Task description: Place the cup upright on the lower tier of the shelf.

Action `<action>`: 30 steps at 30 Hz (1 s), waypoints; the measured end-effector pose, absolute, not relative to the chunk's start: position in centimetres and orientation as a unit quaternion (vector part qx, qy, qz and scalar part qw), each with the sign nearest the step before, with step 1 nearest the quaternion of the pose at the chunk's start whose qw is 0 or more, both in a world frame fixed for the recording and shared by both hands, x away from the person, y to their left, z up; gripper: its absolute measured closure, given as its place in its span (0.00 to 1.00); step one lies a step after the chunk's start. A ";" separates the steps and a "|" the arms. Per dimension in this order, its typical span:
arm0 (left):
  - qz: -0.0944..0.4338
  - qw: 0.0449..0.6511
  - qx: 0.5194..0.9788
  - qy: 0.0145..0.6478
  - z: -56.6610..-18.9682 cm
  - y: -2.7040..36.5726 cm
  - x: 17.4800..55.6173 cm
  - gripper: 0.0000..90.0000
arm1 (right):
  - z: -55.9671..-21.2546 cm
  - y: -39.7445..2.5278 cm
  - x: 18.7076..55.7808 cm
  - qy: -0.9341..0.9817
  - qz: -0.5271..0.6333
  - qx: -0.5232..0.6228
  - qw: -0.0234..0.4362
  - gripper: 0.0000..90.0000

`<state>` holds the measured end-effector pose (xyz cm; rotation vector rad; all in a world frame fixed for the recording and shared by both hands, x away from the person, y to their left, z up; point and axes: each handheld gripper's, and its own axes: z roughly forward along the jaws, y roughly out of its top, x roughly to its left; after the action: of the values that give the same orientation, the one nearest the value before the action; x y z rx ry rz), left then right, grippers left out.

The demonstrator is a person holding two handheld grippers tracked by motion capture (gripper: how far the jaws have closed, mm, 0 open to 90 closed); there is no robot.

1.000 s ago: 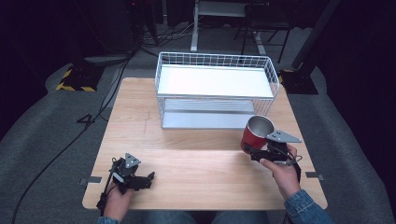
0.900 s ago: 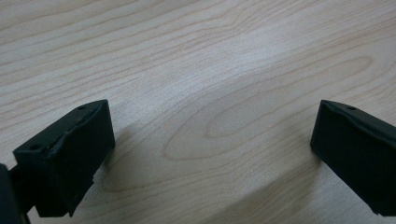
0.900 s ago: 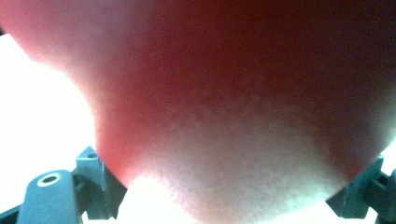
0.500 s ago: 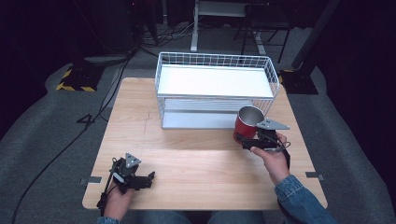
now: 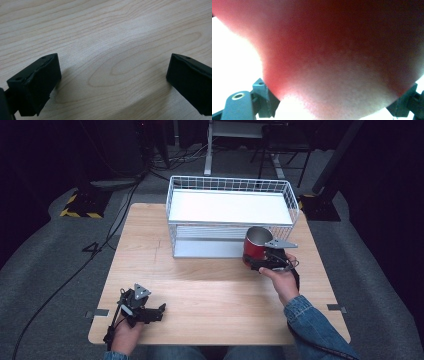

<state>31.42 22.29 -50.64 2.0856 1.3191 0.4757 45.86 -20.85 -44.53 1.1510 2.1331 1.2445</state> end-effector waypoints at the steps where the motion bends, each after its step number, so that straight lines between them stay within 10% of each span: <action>1: 0.180 0.309 0.789 0.499 -50.6 22.3 31.4 0.00 | -44.5 -20.5 46.3 0.766 0.447 0.412 0.209 0.19; 30: 0.178 0.309 0.791 0.496 -50.6 22.2 31.8 0.00 | -46.0 -15.3 51.3 0.740 0.479 0.405 0.242 0.19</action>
<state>31.77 22.19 -50.62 2.0913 1.3109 0.4708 51.27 -15.30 -45.96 1.1075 2.0238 1.3099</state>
